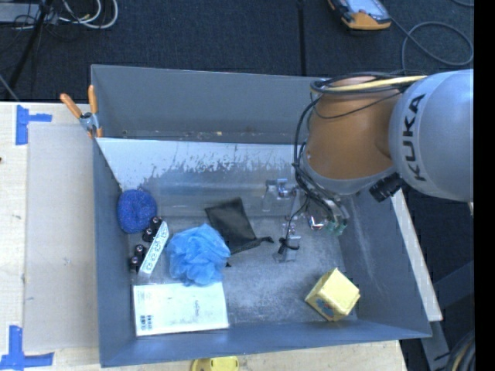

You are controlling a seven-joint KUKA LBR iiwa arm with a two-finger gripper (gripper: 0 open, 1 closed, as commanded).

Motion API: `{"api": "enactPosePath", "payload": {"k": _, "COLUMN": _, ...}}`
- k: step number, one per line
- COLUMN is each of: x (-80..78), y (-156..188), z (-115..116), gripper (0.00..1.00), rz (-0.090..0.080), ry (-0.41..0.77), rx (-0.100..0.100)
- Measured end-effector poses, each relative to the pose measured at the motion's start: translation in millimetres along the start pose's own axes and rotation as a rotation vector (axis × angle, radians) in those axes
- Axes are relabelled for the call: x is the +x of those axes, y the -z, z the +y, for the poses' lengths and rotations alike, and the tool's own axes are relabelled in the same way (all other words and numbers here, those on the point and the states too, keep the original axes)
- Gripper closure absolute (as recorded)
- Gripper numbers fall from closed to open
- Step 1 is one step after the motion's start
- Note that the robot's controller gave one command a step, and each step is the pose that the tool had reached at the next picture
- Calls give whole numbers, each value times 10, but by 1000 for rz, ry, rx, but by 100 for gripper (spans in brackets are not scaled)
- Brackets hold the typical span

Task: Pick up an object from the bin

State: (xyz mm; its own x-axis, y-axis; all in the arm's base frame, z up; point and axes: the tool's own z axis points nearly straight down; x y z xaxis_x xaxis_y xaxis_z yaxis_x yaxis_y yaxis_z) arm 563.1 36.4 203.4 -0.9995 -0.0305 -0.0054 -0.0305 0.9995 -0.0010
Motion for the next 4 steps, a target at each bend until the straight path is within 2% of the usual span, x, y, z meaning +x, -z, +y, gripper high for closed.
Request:
{"api": "enactPosePath", "payload": {"k": 1, "x": -139, "y": -271, "z": 145, "gripper": 0, "rz": 11, "ry": 20, "rx": -3}}
{"api": "enactPosePath", "payload": {"k": 2, "x": -246, "y": -700, "z": 190, "gripper": 0, "rz": -1, "ry": -5, "rx": -2}}
{"api": "enactPosePath", "payload": {"k": 3, "x": -242, "y": -1151, "z": 425, "gripper": 0, "rz": 9, "ry": 77, "rx": -1}}
{"api": "enactPosePath", "payload": {"k": 4, "x": -185, "y": -1332, "z": 136, "gripper": 100, "rz": 6, "ry": 273, "rx": -3}}
